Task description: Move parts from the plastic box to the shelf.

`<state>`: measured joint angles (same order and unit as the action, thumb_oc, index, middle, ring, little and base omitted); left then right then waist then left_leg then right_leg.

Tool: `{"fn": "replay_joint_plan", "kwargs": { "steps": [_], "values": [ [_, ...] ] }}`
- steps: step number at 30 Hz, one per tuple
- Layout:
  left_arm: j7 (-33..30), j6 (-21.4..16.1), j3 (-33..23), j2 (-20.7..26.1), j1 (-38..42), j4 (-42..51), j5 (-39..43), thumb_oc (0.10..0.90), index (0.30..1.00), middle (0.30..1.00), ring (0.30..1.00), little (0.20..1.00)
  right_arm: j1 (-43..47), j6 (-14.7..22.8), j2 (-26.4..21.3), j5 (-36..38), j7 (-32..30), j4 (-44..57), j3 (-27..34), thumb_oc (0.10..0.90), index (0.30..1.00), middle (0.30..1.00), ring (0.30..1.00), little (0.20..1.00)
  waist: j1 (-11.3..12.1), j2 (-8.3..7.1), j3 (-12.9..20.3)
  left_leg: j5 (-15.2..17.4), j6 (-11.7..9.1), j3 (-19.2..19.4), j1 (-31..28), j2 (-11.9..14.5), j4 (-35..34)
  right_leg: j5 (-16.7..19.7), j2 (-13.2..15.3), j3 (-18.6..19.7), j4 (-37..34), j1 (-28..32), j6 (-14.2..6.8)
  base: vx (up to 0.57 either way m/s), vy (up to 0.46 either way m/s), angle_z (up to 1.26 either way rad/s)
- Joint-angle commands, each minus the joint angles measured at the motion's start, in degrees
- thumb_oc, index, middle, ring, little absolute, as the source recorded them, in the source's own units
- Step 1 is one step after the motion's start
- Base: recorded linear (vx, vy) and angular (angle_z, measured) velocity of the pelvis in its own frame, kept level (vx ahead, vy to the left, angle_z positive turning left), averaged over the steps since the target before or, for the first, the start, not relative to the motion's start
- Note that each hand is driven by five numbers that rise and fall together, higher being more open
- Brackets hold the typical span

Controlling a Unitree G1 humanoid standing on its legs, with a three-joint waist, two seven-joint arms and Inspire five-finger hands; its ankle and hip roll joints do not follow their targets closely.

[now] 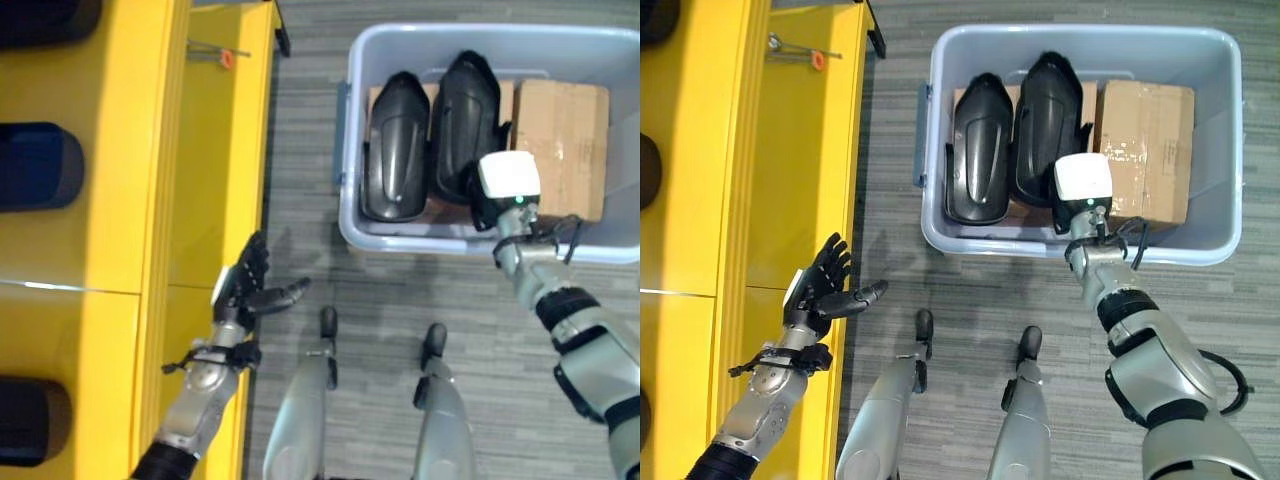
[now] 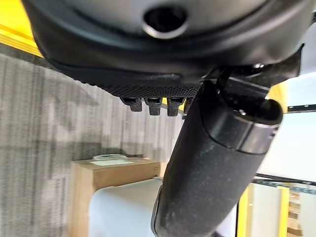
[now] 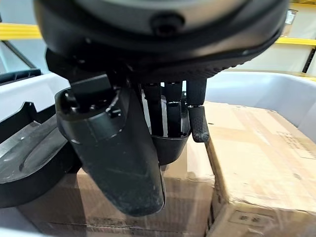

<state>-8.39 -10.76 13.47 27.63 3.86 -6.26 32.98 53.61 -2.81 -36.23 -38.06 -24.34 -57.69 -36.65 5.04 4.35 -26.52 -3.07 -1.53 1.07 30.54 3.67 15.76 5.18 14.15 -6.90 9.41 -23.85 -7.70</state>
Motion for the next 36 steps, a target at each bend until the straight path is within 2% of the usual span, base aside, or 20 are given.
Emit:
{"fn": "replay_joint_plan", "kwargs": {
  "steps": [1,11,23,32,36],
  "values": [
    [0.52,-4.57,0.74,0.39,1.23,4.52,-0.95,0.9,1.0,1.0,1.0,1.0,-5.41,-0.02,-0.64,1.53,4.68,-3.27,-0.7,0.4,0.3,0.3,0.3,0.3,0.99,-1.31,0.3,4.43,-1.31,-0.97,-3.51,1.03,0.71,-5.84,1.65,-0.41,7.8,2.32,-1.08,-0.01,-0.026,0.05],
    [2.16,-3.82,1.33,1.36,1.54,3.45,-0.87,0.9,1.0,1.0,1.0,1.0,-7.09,-0.48,-3.72,-0.08,5.29,-4.5,-0.77,0.4,0.3,0.3,0.3,0.3,1.02,-2.88,2.78,2.84,-1.86,-2.15,-8.11,1.85,-3.11,-5.33,1.31,-1.85,4.25,7.13,-1.21,0.0,-0.015,0.07],
    [3.95,-3.26,0.5,3.22,0.18,3.34,-0.94,0.9,1.0,1.0,1.0,1.0,-5.89,-0.11,-8.84,-1.76,5.6,0.2,-1.48,0.4,0.3,0.3,0.3,0.3,0.44,-5.19,6.11,1.44,-2.35,-2.47,-11.88,3.43,-6.4,-4.9,-0.01,-2.2,1.14,10.65,-1.15,0.0,-0.02,-0.01],
    [4.44,-2.48,-2.03,3.85,-2.03,2.34,-1.67,0.9,1.0,1.0,1.0,1.0,-6.53,0.46,-15.22,-5.71,6.01,13.7,-0.23,0.4,0.3,0.3,0.3,0.3,-0.37,-6.48,9.28,-0.2,-2.91,-2.52,-14.96,4.73,-10.32,-3.9,-0.8,-2.64,-2.63,13.88,-1.14,0.01,-0.027,-0.02],
    [5.05,-2.04,-3.84,3.88,-4.19,2.26,-2.25,0.9,1.0,1.0,1.0,1.0,-9.07,1.57,-17.79,-7.87,6.27,22.28,2.36,0.4,0.3,0.3,0.3,0.3,-0.97,-7.27,11.72,-1.14,-3.4,-1.92,-17.55,5.54,-12.99,-3.09,-1.23,-2.8,-5.11,16.14,-1.31,0.05,-0.038,-0.01]
  ]
}}
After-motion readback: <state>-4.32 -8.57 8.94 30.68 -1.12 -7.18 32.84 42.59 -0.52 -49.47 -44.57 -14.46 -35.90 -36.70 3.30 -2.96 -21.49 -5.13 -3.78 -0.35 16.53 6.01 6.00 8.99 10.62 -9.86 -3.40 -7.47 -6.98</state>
